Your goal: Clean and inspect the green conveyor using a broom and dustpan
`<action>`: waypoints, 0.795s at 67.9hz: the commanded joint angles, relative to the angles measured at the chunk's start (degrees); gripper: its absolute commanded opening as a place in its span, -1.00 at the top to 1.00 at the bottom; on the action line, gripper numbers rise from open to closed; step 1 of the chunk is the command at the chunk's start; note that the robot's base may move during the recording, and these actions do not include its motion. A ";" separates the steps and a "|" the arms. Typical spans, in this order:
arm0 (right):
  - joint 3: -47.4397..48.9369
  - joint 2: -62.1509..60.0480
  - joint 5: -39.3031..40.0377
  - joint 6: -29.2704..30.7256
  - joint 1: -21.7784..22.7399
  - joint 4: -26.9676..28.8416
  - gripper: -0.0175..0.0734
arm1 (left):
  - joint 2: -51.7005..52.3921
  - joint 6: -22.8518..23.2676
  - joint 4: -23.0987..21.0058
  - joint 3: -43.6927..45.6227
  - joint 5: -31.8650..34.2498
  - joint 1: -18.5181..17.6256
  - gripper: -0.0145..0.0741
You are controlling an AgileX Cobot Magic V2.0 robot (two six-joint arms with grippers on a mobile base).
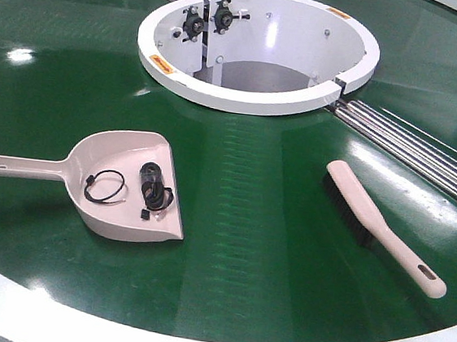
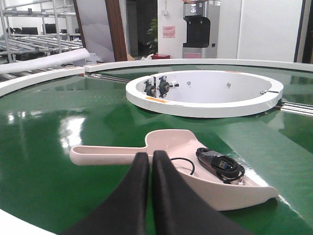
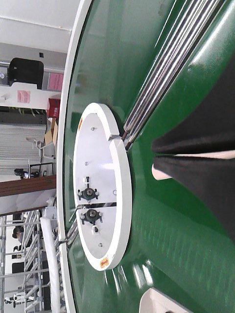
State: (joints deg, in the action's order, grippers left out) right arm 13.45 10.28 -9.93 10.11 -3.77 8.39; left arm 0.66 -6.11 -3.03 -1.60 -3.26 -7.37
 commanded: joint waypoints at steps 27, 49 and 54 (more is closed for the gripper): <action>1.60 0.83 4.11 0.21 0.16 0.04 0.63 | 0.92 1.93 0.20 -0.53 2.09 -0.25 0.69; 1.60 0.83 4.11 0.21 0.16 0.04 0.63 | 0.92 1.93 0.20 -0.53 2.09 -0.25 0.69; 1.60 0.83 4.11 0.21 0.16 0.04 0.63 | 0.92 1.93 0.20 -0.53 2.09 -0.25 0.69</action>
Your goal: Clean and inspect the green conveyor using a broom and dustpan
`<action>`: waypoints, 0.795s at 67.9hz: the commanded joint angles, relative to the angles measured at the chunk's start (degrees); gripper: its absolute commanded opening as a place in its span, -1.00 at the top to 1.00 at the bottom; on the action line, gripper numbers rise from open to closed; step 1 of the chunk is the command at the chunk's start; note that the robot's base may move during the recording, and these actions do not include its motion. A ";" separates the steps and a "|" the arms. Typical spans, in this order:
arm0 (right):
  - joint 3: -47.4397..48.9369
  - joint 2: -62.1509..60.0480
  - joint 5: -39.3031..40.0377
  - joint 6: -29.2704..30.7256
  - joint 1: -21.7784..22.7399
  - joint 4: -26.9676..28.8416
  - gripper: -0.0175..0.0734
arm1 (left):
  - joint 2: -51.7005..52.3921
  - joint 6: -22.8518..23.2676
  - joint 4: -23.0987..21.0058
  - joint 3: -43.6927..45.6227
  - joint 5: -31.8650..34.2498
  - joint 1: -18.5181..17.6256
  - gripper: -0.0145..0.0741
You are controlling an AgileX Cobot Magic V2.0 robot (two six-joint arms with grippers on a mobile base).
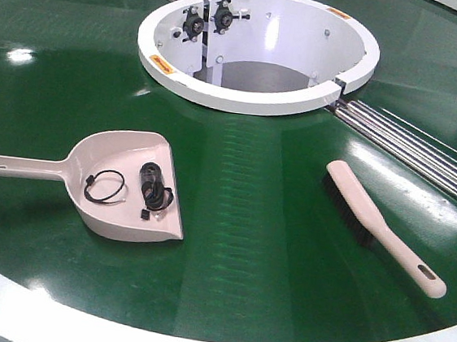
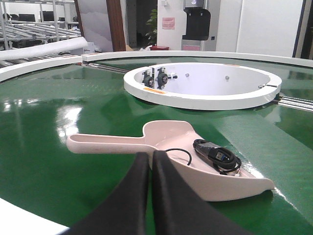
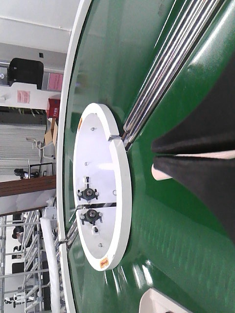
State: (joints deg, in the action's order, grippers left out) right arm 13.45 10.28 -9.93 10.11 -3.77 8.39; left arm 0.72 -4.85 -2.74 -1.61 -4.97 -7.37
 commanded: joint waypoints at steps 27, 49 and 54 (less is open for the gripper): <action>-12.05 -6.64 10.86 -4.05 5.77 -8.39 0.63 | 0.86 0.67 -0.10 -0.52 3.80 -0.25 0.69; -15.20 -11.54 11.43 -6.34 -0.18 -13.58 0.63 | 0.79 0.67 -0.10 -0.52 3.80 -0.25 0.69; -15.21 -11.54 11.36 -6.46 -0.47 -13.36 0.63 | 0.79 0.67 -0.10 -0.52 3.80 -0.25 0.69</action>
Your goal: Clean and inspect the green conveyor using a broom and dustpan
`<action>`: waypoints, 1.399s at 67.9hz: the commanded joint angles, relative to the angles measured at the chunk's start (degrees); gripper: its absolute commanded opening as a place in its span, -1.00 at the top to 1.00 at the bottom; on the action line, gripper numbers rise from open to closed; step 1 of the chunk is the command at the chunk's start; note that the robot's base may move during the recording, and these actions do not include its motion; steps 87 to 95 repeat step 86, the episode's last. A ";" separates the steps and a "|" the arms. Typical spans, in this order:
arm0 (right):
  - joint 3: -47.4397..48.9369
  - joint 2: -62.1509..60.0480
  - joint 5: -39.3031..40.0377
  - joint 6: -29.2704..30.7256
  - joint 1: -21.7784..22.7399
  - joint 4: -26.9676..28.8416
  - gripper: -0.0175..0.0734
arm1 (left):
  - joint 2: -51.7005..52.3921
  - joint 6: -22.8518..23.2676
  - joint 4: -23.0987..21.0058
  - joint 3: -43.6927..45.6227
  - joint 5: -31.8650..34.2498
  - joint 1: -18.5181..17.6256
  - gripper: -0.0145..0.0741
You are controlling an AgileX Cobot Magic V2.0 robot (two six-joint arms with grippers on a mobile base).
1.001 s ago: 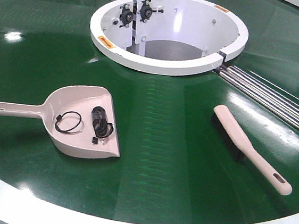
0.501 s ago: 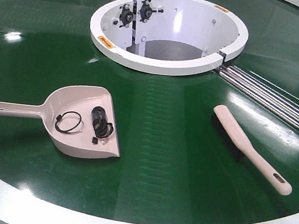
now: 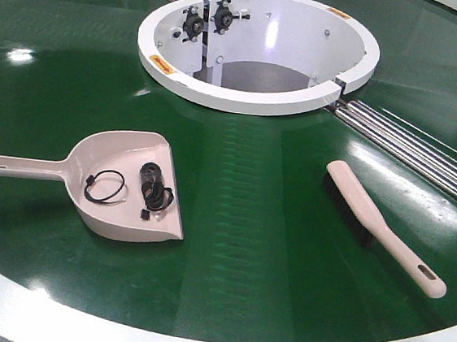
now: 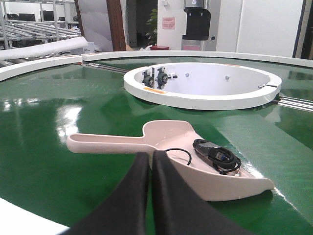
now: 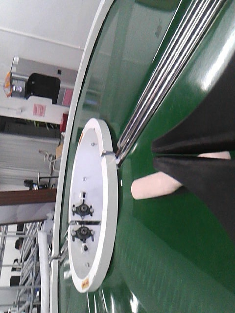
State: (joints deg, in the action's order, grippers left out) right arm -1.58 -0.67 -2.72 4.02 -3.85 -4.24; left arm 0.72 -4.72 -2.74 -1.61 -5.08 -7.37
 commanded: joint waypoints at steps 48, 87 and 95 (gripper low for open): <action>-0.18 -0.59 3.98 -2.92 -0.26 -0.06 0.63 | 0.79 0.54 -0.10 -0.52 3.91 -0.25 0.69; -0.18 -0.59 3.98 -2.92 -0.26 -0.06 0.63 | 0.79 0.54 -0.10 -0.52 3.91 -0.25 0.69; -0.18 -0.59 3.98 -2.92 -0.26 -0.06 0.63 | 0.79 0.54 -0.10 -0.52 3.91 -0.25 0.69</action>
